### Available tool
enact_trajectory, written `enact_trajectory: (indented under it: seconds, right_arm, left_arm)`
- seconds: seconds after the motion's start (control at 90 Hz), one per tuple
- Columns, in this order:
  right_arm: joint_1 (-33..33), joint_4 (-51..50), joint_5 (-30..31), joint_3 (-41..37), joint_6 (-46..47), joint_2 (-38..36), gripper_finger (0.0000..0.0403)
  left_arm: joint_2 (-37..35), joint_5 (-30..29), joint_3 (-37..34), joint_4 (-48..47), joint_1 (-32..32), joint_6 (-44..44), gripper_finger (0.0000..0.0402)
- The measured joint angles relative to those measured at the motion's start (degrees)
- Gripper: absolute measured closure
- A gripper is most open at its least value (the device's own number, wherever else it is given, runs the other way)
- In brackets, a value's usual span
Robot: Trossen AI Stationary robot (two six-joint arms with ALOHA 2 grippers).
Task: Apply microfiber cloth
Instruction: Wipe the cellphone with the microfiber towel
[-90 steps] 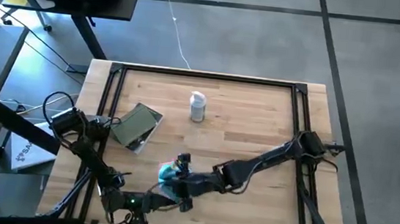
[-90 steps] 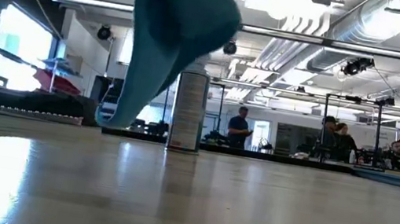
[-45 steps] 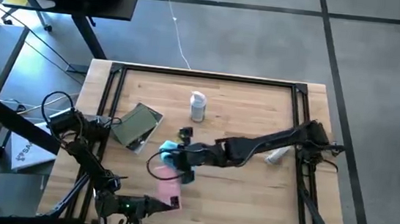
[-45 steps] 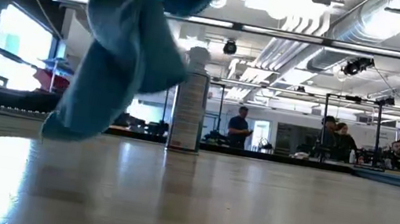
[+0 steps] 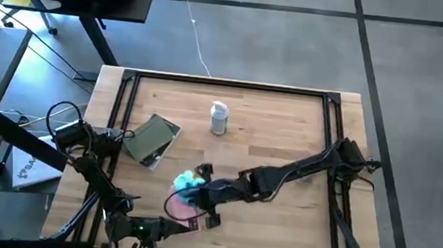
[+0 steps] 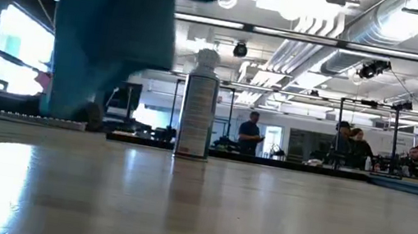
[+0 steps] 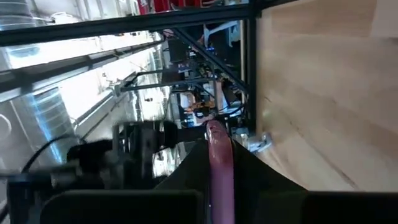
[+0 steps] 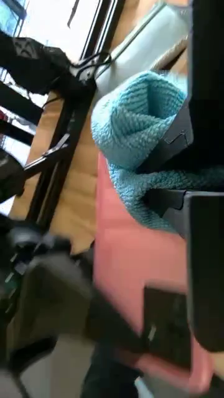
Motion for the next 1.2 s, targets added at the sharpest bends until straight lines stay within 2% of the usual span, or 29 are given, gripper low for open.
enact_trajectory:
  seconds: [0.122,0.278,0.456,0.656,0.967,1.067,1.2]
  right_arm:
    - [2.5,0.3,0.4,0.1,4.1,0.6,0.0403]
    - [5.7,1.9,5.8,0.1,7.5,0.5,0.0403]
    - [7.1,3.5,11.2,0.1,6.4,0.5,0.0403]
    - [3.5,3.2,14.2,0.1,2.8,0.6,0.0403]
    - [-5.3,0.2,13.7,-0.3,-7.1,0.5,0.0403]
    - [-6.4,-3.6,13.2,-0.3,-6.7,-1.0,0.0403]
    - [-5.6,-11.0,14.6,0.1,-3.4,-2.8,0.0403]
  left_arm:
    - [-0.3,-0.1,0.0,-0.8,0.2,0.6,0.0390]
    - [-1.5,0.1,0.8,-0.5,0.2,1.3,0.0390]
    - [-1.6,1.2,2.7,-1.6,-0.1,2.3,0.0390]
    - [-1.7,1.2,4.0,-4.3,-0.6,1.4,0.0390]
    - [-2.1,1.5,4.5,-4.5,-2.4,1.2,0.0390]
    - [-2.0,-0.7,4.4,-4.8,-2.7,-3.6,0.0390]
    - [-1.9,-6.5,4.3,-4.9,-2.5,-13.5,0.0390]
